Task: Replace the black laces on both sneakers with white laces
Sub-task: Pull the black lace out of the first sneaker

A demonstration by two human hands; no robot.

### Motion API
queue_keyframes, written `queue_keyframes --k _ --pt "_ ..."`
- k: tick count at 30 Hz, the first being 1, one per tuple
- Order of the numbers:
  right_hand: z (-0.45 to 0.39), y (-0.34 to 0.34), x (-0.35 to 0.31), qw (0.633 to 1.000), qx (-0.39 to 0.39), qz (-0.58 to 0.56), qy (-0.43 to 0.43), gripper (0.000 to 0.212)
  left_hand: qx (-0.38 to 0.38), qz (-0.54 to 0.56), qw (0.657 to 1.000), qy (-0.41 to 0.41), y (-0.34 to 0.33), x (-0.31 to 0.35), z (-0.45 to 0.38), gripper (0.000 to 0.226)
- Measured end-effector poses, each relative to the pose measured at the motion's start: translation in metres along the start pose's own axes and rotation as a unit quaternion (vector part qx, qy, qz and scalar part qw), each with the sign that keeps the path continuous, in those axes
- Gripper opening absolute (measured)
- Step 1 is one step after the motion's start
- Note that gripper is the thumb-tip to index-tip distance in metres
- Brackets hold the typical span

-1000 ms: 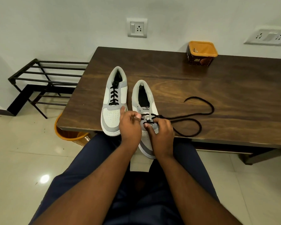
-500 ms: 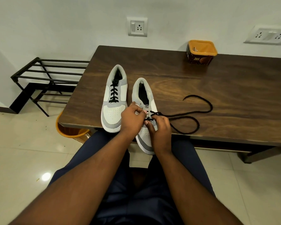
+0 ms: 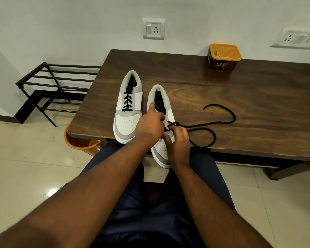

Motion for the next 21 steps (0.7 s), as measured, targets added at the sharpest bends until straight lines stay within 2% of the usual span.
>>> queue_keyframes --k 3,5,7,9,11,12,13,14,16,17,18,19,21 --pt "0.000 0.000 0.000 1.000 0.000 0.003 -0.002 0.036 0.005 0.012 1.000 -0.007 -0.001 -0.002 -0.004 0.010" --pt "0.000 0.001 0.000 1.000 0.005 0.005 -0.002 0.037 0.040 0.105 0.994 -0.005 0.000 -0.006 0.000 0.007" --pt "0.000 0.002 0.000 1.000 0.013 0.000 0.000 0.036 0.092 0.241 0.966 0.027 0.001 -0.020 0.007 0.013" --pt "-0.001 0.001 0.000 1.000 0.011 -0.007 -0.009 0.036 0.145 0.403 0.898 0.100 0.000 -0.041 0.014 0.020" --pt "-0.002 0.001 0.000 1.000 0.009 -0.010 -0.019 0.036 0.176 0.551 0.798 0.167 -0.005 -0.053 0.022 0.022" --pt "-0.002 0.000 0.001 1.000 0.008 -0.008 -0.020 0.035 0.188 0.591 0.761 0.190 -0.008 -0.058 0.025 0.022" --pt "-0.001 0.000 0.001 1.000 0.008 -0.006 -0.019 0.036 0.199 0.606 0.743 0.202 -0.007 -0.059 0.028 0.021" --pt "-0.001 0.000 0.000 1.000 0.007 -0.005 -0.016 0.036 0.204 0.580 0.763 0.200 -0.005 -0.061 0.028 0.019" --pt "0.000 0.000 0.000 1.000 0.007 -0.002 -0.012 0.037 0.195 0.417 0.879 0.121 0.015 -0.045 0.024 0.008" --pt "0.000 0.000 0.000 1.000 0.007 -0.001 -0.011 0.036 0.174 0.328 0.927 0.059 0.020 -0.030 0.020 0.004" --pt "0.000 0.000 0.000 1.000 0.008 -0.002 -0.010 0.035 0.140 0.250 0.958 0.011 0.022 -0.013 0.016 0.011" --pt "0.000 0.000 0.000 1.000 0.007 -0.004 -0.010 0.033 0.103 0.189 0.976 -0.011 0.018 -0.002 0.012 0.017" --pt "-0.001 0.000 0.001 1.000 0.005 -0.005 -0.015 0.028 0.046 0.102 0.994 -0.003 0.013 0.008 0.007 0.024"
Point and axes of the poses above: each hand's wrist, its own z-axis away from the middle knuckle, its own y-axis out of the back of the hand, x = y × z, the point moved 9 cm from there along -z, towards the middle knuckle, and after that the axes turned 8 degrees about -y, right-handed, at the moved point
